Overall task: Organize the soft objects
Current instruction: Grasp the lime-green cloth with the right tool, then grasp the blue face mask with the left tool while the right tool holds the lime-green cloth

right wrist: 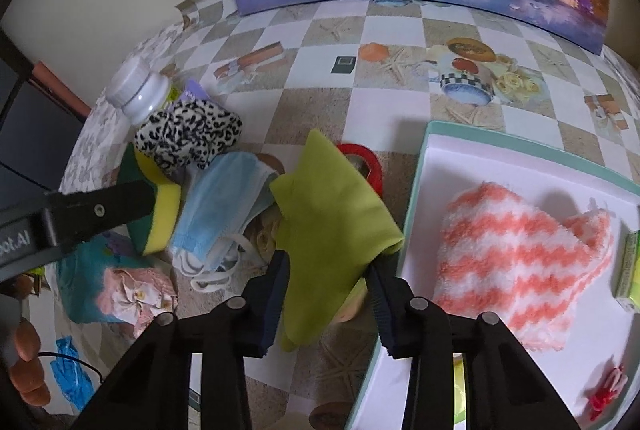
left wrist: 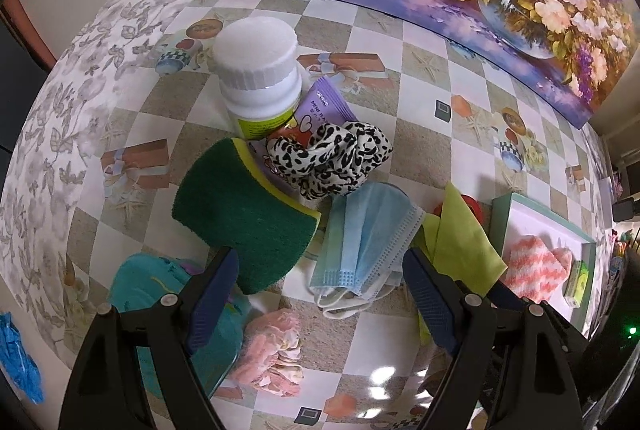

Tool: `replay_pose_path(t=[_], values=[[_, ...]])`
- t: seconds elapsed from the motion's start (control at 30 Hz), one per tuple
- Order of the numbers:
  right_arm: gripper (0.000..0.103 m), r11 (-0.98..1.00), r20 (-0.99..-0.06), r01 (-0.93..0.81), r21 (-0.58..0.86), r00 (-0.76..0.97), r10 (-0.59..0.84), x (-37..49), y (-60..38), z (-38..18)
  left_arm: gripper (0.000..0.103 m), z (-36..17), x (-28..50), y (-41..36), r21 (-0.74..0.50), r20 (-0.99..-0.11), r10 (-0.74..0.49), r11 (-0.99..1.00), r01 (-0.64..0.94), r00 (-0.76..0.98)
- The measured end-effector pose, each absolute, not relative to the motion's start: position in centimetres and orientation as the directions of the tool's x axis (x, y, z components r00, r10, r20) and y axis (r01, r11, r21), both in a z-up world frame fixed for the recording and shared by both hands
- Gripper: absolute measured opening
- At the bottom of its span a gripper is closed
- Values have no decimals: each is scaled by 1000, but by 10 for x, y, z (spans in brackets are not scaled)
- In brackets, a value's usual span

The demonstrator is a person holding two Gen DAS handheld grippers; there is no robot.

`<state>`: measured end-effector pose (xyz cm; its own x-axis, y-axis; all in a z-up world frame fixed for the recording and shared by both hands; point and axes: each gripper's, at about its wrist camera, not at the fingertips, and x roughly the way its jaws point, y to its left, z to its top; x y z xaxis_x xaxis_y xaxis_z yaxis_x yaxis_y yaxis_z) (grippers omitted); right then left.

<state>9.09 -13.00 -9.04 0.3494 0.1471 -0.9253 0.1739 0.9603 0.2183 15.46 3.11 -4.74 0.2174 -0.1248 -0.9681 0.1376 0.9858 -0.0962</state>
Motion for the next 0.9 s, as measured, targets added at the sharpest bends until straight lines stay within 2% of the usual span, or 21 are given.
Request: replay_pose_path(t=[0.23,0.37,0.6,0.67,0.73,0.9], values=[[30,966,-925,167,195,358,125,92,-128,-96,85,-50,155,25,-99,-967,-131,983,152,219],[15,963,-919,175,205,374,127,91,-132,-95,85,-48,155,25,-121,-958,-156,981,152,239],[7,965,-906,154,213,400,136,89,-129,-87,84,-46,155,18,-126,-949,-169,977,174,264],[7,964,-901,152,221,411,142,88,-130,-83,81,-49,154,15,-123,-950,-168,976,179,265],[7,962,-898,155,225,416,143,86,-132,-81,72,-52,155,13,-126,-951,-172,974,186,257],[7,955,-901,176,238,409,149,83,-139,-83,63,-64,154,4,-124,-955,-173,971,206,242]])
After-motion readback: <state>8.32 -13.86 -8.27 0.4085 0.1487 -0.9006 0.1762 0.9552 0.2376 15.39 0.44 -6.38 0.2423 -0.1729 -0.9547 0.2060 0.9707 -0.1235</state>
